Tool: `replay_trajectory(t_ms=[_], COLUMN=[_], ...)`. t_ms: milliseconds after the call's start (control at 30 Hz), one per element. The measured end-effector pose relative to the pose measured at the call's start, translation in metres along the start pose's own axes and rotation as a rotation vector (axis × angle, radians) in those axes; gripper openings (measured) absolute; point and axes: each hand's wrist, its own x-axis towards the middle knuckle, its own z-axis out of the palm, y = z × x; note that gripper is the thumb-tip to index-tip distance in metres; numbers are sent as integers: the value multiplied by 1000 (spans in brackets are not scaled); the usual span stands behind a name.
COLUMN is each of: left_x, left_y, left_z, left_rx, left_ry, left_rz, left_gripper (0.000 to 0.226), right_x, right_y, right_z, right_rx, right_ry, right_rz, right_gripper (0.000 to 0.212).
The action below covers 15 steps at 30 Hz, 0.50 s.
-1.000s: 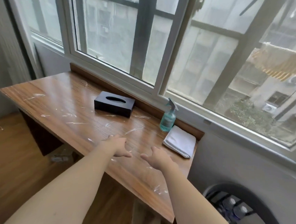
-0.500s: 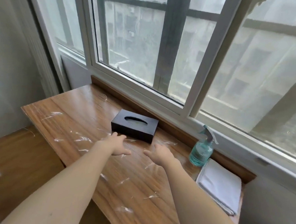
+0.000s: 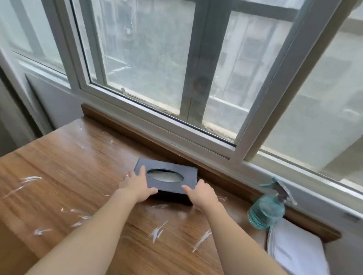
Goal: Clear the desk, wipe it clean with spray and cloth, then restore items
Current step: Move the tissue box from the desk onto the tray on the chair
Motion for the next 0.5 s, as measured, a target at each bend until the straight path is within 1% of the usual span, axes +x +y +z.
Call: replay_trajectory(t_ms=[133, 200, 267, 333, 500], left_x=[49, 74, 95, 108, 115], left_y=[-15, -23, -28, -30, -28], left_z=[-10, -14, -15, -13, -12], left_rx=[-119, -220, -313, -357, -336], left_ry=[-43, -74, -114, -125, -81], left_rz=[10, 6, 7, 6, 26], left_gripper=[109, 108, 104, 99, 75], right_x=[23, 33, 42, 48, 52], right_y=[-19, -27, -33, -38, -45], right_z=[9, 13, 19, 26, 32], right_rx=[132, 181, 218, 245, 282], right_ry=[49, 71, 94, 117, 183], right_rz=[143, 198, 246, 301, 393], right_gripper=[78, 74, 70, 69, 59])
